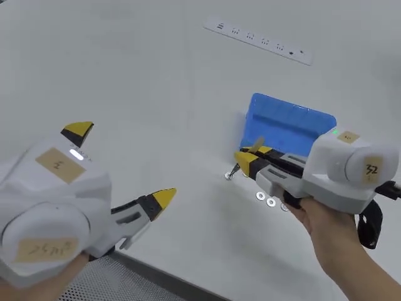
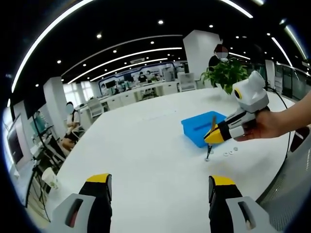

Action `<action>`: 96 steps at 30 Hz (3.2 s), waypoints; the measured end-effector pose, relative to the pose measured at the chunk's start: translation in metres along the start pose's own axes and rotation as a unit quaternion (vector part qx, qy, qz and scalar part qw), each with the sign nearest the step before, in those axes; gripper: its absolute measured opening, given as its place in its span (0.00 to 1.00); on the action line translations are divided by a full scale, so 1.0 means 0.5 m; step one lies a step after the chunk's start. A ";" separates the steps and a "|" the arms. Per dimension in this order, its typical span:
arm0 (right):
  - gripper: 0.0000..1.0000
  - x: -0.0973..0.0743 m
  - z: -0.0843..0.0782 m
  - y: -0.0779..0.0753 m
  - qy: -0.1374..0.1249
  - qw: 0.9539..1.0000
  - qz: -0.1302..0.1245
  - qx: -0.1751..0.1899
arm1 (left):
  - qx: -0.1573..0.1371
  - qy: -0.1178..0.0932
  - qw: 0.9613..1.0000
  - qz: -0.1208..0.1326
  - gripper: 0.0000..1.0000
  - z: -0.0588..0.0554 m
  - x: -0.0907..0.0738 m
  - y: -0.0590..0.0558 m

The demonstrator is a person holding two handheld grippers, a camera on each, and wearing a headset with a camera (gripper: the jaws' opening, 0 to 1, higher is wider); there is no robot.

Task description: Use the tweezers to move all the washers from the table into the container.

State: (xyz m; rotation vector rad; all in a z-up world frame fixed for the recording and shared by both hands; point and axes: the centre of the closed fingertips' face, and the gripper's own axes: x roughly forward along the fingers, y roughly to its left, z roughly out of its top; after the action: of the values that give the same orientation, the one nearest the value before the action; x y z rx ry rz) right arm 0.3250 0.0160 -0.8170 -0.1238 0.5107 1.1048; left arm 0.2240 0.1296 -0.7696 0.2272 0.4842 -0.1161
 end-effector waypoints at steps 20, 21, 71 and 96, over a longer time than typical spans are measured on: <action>0.02 0.002 -0.003 0.000 0.022 1.000 -0.002 -0.022 | 0.003 0.006 1.000 -0.001 0.83 -0.005 0.001 0.000; 0.02 0.000 -0.003 0.000 0.025 0.999 -0.002 -0.021 | 0.003 0.006 1.000 -0.001 0.83 -0.005 0.001 -0.001; 0.01 0.004 0.109 -0.133 0.008 0.994 -0.093 -0.057 | 0.016 0.014 1.000 -0.016 0.94 -0.011 0.010 -0.014; 0.03 0.038 0.064 -0.173 0.009 0.993 -0.120 -0.002 | 0.025 0.030 0.999 -0.017 0.93 -0.021 0.010 -0.018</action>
State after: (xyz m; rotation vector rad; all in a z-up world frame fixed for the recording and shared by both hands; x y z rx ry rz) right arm 0.4183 0.0034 -0.8108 -0.1935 0.4960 0.8702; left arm 0.2224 0.1230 -0.7826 0.2718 0.5444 -0.1544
